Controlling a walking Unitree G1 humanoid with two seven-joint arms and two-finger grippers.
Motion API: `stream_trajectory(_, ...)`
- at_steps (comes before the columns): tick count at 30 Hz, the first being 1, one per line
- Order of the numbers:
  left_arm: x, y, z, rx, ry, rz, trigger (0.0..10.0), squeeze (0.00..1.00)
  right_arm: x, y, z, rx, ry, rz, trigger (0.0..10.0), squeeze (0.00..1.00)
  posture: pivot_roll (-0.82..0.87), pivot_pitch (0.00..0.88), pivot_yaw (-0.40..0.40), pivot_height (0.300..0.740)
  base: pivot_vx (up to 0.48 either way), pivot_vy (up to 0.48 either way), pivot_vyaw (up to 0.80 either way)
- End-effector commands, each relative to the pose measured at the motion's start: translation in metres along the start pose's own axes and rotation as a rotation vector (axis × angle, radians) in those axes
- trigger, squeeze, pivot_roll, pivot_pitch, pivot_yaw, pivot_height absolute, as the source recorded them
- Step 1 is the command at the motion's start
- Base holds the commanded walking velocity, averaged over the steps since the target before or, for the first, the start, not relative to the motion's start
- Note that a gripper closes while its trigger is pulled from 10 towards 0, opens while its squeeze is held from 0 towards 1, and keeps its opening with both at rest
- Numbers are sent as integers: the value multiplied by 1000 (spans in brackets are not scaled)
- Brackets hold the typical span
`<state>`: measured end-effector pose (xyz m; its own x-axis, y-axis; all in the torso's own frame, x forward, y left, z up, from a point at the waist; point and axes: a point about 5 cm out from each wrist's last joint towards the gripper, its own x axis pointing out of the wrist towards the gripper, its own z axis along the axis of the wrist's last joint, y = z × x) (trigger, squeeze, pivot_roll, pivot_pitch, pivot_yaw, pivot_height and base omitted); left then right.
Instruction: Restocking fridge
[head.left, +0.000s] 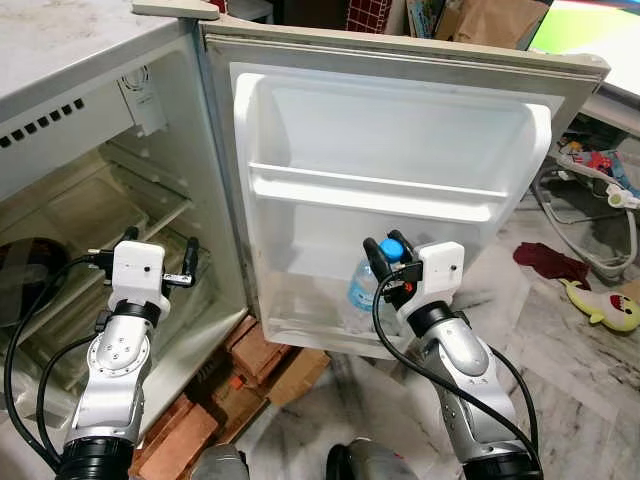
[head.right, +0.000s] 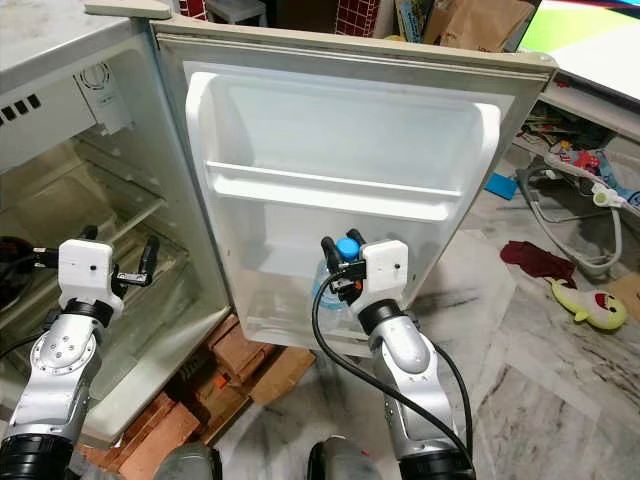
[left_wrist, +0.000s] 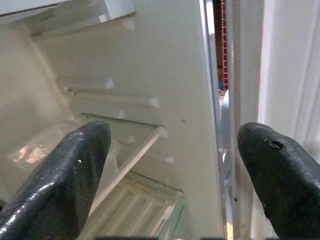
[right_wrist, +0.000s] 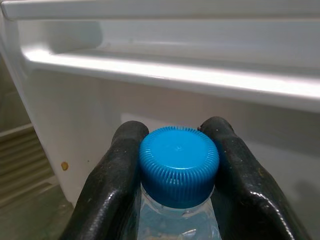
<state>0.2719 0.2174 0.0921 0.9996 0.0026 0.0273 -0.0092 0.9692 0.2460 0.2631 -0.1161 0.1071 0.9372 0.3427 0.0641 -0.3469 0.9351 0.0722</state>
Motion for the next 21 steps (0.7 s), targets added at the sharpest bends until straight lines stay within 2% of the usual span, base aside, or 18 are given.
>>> stream_trajectory(1,2,-3,4,-5,-6,-13,10000,0,4,-2,5,-15,-16,9,10000,0,15,112,-63,740,0,0,0)
stream_trajectory(12,0,-3,4,-4,-2,-22,10000,0,10,-2,5,-28,-17,17,10000,0,25,124,-65,685,0,0,0)
stream_trajectory(21,1,-4,5,-5,-6,-23,10000,0,12,-2,5,-41,-30,28,10000,0,26,123,-68,622,0,0,0)
